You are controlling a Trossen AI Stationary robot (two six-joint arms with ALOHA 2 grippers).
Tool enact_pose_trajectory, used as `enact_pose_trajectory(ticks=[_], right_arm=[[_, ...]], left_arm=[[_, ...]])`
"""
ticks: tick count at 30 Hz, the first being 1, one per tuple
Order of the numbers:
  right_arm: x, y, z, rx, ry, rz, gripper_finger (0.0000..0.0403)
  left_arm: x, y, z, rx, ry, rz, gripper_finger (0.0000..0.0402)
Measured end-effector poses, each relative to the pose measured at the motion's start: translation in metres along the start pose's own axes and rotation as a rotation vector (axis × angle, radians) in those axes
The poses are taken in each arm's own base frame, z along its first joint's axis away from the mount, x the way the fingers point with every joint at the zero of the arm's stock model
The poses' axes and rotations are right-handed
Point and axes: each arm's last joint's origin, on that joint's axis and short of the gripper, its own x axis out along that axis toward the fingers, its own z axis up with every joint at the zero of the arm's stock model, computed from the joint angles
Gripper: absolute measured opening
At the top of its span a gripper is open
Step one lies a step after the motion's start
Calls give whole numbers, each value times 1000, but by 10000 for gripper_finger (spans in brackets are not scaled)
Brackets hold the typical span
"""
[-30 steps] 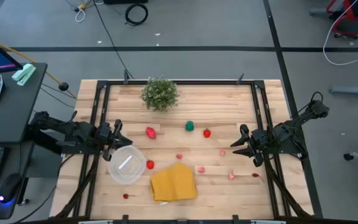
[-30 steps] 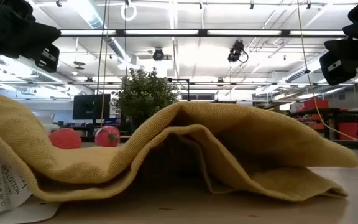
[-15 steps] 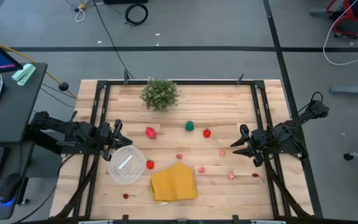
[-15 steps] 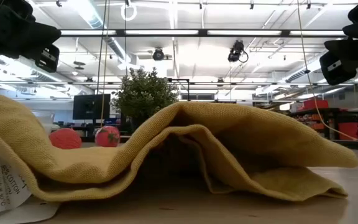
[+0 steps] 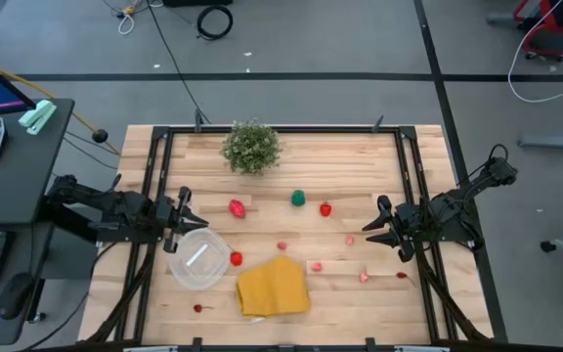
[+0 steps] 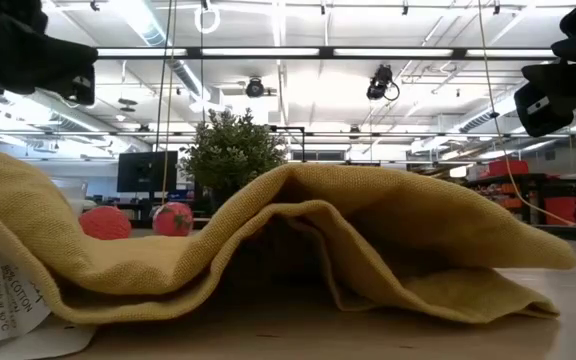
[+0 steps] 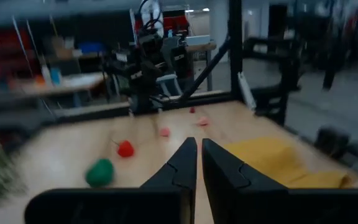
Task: Pick and placing Produce into tupperware
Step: Put the dragon fruit into the transparent bin
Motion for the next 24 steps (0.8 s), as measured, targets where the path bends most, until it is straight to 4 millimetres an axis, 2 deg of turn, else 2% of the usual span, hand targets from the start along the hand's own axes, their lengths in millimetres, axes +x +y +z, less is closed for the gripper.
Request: enact_pose_trajectory(ticks=[8,12,14,18,24], right_arm=[[0,0,0,0,0,0,146],[0,0,0,0,0,0,146],[0,0,0,0,0,0,146],[0,0,0,0,0,0,146],[0,0,0,0,0,0,146]], left_arm=[[0,0,0,385,1,0,41],[0,0,1,435,-6,2,38],[0,0,2,345,-19,4,35],[0,0,2,10,-15,-5,33],[0,0,3,-201,-31,-5,36]])
